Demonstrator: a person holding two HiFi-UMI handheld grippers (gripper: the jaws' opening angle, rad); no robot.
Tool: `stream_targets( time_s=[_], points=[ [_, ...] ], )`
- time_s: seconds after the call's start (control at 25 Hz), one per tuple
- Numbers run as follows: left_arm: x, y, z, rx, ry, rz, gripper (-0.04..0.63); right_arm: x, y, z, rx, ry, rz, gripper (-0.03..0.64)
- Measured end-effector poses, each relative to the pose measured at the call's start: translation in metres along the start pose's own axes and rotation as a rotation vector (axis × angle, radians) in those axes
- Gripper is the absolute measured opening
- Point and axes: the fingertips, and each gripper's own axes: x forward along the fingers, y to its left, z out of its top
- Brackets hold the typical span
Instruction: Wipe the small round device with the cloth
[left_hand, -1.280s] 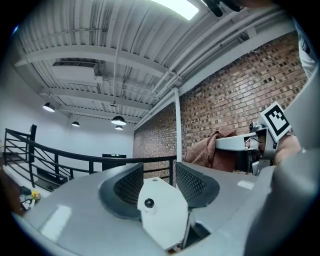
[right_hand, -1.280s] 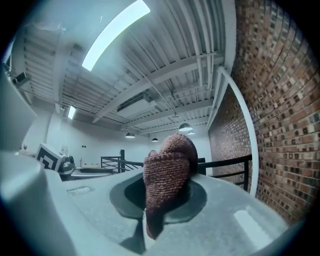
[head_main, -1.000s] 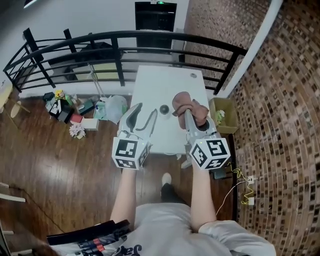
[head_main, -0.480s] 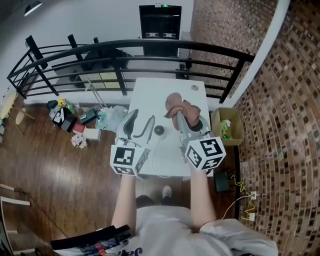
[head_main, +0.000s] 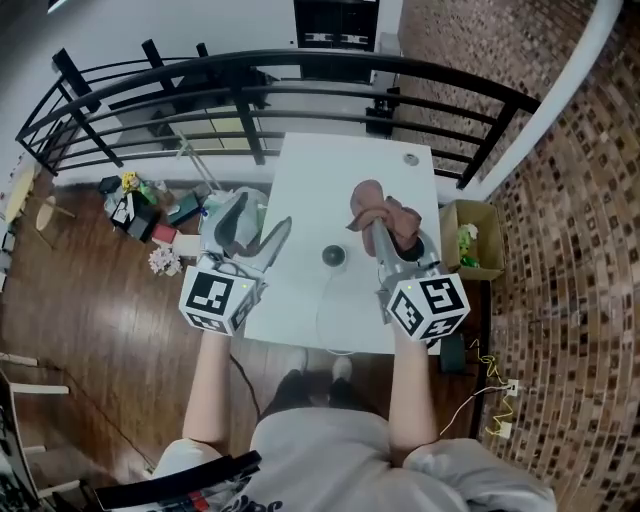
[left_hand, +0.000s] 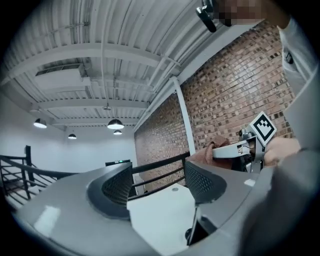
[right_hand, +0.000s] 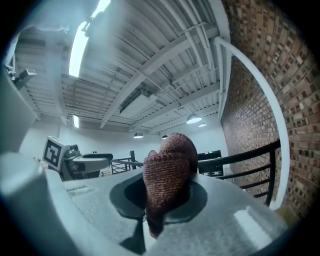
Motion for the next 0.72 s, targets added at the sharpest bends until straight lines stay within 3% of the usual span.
stream_targets(
  time_s=[0.16, 0.28, 0.72],
  points=[
    [-0.002, 0.031, -0.012, 0.013, 0.03, -0.058, 0.35, 0.006, -0.005, -0.024, 0.033, 0.04, -0.032, 0.028],
    [0.001, 0.037, -0.055, -0.001, 0.077, -0.103, 0.354, 0.01, -0.01, -0.052, 0.058, 0.079, -0.057, 0.028],
    [0.017, -0.029, -0.228, -0.19, 0.227, -0.293, 0.365, 0.009, -0.018, -0.153, 0.124, 0.205, -0.124, 0.028]
  ],
)
